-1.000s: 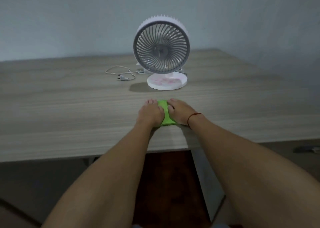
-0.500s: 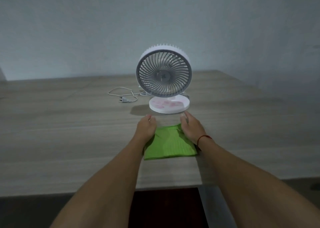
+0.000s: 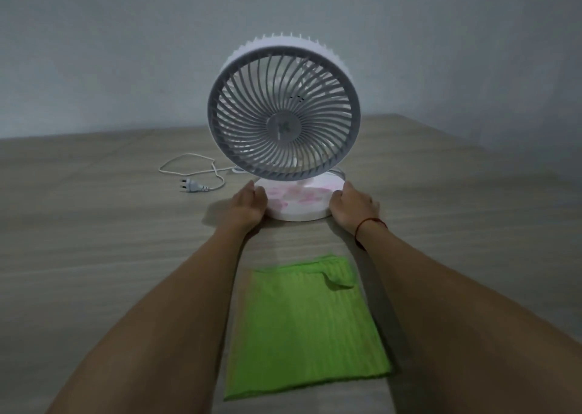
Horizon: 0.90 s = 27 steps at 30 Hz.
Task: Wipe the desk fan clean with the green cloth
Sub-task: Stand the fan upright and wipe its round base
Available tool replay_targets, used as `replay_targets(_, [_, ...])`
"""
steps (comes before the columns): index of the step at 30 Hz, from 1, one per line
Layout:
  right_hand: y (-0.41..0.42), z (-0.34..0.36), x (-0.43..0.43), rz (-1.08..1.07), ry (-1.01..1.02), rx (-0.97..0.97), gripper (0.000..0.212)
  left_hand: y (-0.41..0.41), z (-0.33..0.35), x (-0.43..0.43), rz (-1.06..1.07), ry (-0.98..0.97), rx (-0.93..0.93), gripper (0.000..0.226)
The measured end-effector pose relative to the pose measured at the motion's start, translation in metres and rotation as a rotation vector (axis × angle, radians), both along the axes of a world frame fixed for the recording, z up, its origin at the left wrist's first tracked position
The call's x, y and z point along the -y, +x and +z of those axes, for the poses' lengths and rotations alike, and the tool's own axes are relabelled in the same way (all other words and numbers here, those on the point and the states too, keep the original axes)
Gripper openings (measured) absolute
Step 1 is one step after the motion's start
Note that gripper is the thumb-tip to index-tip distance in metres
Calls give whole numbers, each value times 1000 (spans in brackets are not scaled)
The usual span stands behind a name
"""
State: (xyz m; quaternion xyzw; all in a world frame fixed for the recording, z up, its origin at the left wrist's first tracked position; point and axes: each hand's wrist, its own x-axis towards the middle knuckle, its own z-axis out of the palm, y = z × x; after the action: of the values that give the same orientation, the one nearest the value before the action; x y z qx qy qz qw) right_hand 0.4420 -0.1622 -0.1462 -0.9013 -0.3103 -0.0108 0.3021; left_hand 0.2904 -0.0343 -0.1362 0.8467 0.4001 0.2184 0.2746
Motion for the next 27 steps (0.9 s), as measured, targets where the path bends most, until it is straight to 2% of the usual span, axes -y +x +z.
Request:
replay_targets(5, [-1,0,-2,3,-46,27,48,0,3,4,-69,17,-72,55])
replay_targets(10, [-10,-1,7,21,-65,38,47,-20,11,23,-26,59,-221,57])
replay_targets(14, [-26,-2,27,58,-75,12,46,-43,11,45,-25,48,-241,59])
replay_targets(20, [-56,-1,67,124,-80,-11,47,-89,6,86,-64,-63,-150,59])
replay_targets(27, [-88,1,107,124,-77,-18,46,-118,13,129,-20,41,-301,61])
